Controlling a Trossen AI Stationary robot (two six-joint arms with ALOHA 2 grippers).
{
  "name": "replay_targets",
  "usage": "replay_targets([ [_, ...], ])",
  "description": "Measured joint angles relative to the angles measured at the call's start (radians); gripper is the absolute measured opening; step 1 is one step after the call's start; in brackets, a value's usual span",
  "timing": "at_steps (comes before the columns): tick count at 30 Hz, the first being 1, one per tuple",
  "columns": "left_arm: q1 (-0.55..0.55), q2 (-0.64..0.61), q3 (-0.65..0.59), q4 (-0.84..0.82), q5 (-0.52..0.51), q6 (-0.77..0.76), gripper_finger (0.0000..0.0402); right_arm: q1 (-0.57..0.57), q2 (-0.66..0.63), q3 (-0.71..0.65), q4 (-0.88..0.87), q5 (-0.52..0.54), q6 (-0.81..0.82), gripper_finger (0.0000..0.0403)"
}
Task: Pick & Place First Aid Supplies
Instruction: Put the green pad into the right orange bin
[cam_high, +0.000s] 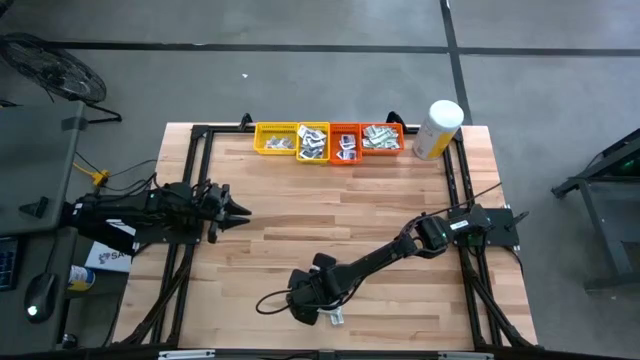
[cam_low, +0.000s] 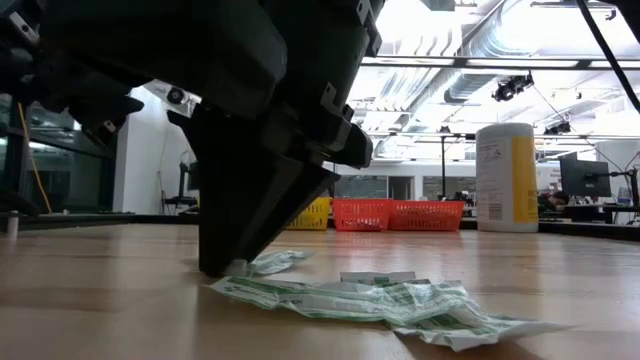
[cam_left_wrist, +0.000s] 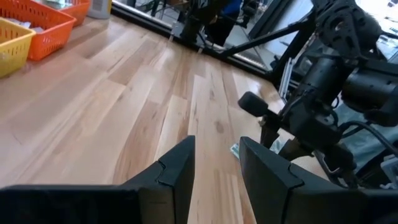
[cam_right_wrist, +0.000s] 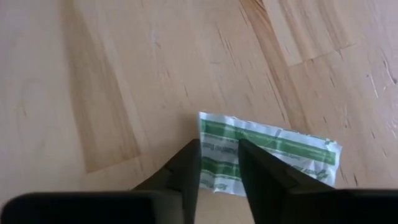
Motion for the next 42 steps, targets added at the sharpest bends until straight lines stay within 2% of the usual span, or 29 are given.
replay_targets([
  [6,0.0,0.0,0.0,0.0,0.0,0.0,0.0126,0.0,0.001,0.0,-0.001,0.02,-0.02,0.004],
  [9,0.0,0.0,0.0,0.0,0.0,0.0,0.0126,-0.001,0.001,0.0,-0.002,-0.011,-0.057,0.0008],
  [14,0.0,0.0,0.0,0.0,0.0,0.0,0.0126,-0.003,-0.008,0.002,-0.035,-0.048,-0.134,0.0006],
  [20,0.0,0.0,0.0,0.0,0.0,0.0,0.0126,-0.02,-0.06,-0.001,-0.246,-0.079,-0.303,0.0003],
  [25,0.0,0.0,0.0,0.0,0.0,0.0,0.0127,-0.068,-0.118,0.0,-0.441,0.012,-0.499,0.0002],
  [31,0.0,0.0,0.0,-0.001,0.0,0.0,0.0127,-0.17,-0.156,0.003,-0.563,0.125,-0.739,0.0001],
  [36,0.0,0.0,0.0,-0.004,0.0,0.0,0.0127,-0.301,-0.159,0.002,-0.612,0.22,-0.698,0.0001],
  [42,0.0,0.0,0.0,-0.023,0.0,0.0,0.0127,-0.467,-0.16,0.002,-0.647,0.306,-0.508,0.0001],
])
